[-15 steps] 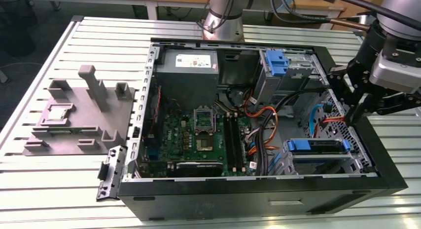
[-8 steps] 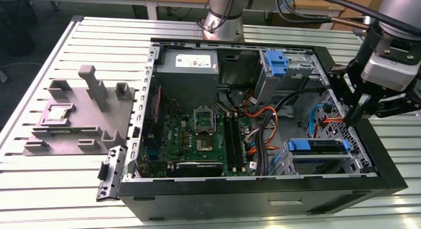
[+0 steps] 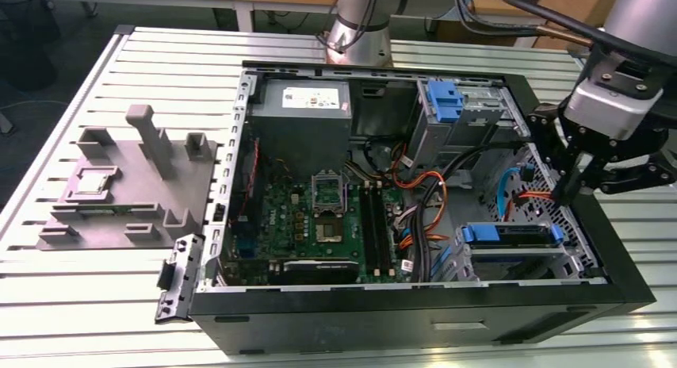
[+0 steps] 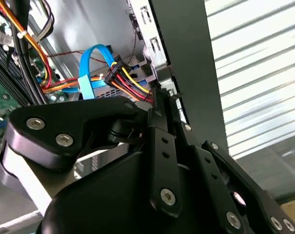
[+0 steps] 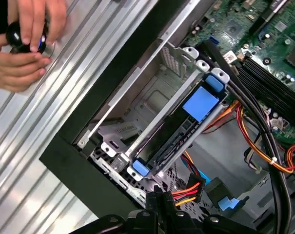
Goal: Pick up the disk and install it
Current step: 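Insert the first disk wire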
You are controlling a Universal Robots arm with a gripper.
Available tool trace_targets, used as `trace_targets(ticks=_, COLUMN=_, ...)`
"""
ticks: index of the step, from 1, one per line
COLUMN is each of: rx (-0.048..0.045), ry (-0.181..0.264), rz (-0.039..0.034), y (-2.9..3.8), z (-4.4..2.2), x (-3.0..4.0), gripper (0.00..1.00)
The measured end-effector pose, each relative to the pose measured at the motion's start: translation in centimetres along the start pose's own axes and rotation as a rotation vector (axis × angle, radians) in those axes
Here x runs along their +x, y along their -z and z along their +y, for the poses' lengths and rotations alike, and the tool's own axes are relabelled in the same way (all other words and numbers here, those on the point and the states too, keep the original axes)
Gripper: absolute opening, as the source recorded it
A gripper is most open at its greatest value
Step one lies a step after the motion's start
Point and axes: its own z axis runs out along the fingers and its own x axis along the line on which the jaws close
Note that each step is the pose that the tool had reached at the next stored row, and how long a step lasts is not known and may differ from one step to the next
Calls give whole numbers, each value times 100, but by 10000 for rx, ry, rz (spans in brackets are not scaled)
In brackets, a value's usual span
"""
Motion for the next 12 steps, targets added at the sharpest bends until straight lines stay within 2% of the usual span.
trace_targets(ticks=7, rx=-205, ry=-1176, rz=63, y=-7, z=6, x=-6, gripper=17)
trace_targets(ticks=12, rx=-210, ry=-1216, rz=63, y=-6, z=19, x=-16, gripper=17)
